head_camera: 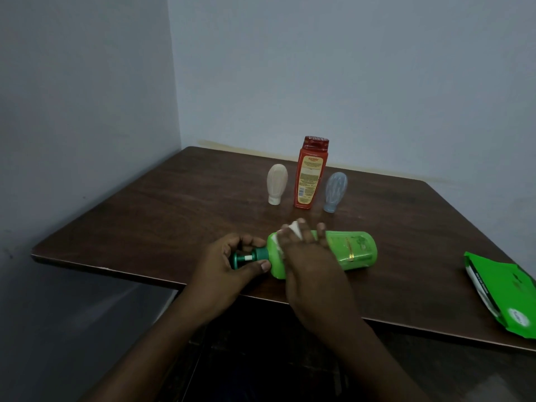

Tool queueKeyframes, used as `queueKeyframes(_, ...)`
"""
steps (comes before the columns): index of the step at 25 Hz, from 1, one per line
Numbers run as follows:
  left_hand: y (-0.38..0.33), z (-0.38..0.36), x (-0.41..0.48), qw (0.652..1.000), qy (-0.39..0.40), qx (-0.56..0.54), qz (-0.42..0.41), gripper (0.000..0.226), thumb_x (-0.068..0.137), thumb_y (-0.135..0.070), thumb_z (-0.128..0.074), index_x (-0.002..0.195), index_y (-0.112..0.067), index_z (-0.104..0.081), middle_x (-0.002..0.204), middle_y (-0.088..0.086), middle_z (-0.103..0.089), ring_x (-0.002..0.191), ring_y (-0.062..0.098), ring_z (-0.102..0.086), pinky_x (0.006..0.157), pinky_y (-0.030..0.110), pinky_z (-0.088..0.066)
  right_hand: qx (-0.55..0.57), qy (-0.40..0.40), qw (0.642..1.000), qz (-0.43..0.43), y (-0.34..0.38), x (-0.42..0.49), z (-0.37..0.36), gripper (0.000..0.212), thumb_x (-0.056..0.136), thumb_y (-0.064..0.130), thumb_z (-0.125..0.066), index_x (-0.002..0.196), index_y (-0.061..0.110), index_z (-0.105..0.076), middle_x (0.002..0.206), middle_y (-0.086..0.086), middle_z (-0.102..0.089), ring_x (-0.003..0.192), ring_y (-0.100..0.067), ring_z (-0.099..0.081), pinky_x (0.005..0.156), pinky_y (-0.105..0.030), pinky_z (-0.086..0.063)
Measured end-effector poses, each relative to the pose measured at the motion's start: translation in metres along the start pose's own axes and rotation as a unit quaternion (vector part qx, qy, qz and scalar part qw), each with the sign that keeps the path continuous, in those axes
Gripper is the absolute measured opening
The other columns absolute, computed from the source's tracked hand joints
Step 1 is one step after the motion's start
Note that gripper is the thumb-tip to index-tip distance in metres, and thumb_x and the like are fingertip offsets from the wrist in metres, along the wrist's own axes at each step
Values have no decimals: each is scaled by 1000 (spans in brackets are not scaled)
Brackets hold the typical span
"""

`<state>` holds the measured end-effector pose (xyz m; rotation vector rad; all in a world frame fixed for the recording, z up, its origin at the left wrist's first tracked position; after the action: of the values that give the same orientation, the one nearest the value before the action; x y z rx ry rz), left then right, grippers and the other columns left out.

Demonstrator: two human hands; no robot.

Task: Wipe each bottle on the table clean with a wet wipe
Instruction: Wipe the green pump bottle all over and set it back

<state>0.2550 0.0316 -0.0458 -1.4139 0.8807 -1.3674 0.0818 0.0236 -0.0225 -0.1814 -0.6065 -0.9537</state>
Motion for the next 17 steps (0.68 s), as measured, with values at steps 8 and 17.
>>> queueKeyframes(8, -7, -3, -4, 999, -10, -30, 9, 34, 74, 2, -87, 103, -11, -76, 97, 1, -81, 88, 12, -76, 75, 21, -60, 158, -152, 959, -181, -62, 16, 44, 23, 100, 14, -53, 112, 27, -67, 78, 10, -64, 62, -3, -55, 51, -14, -35)
queueKeyframes(17, -7, 2, 1, 1000, 3, -28, 9, 34, 74, 6, -84, 103, -12, -80, 96, 0, -83, 90, 13, -78, 75, 18, -58, -23, 26, 999, 35, 6, -1, -5, 58, 88, 14, -39, 146, 7, -44, 151, -10, -45, 144, -25, -36, 121, -41, -24)
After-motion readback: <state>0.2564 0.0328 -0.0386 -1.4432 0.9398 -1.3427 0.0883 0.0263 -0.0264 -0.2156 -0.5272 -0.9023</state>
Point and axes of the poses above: each hand's wrist, its own x-axis towards the middle knuckle, its own z-axis out of the back of the hand, y = z × x, the point moved 1 cm from there along x, towards the middle knuckle
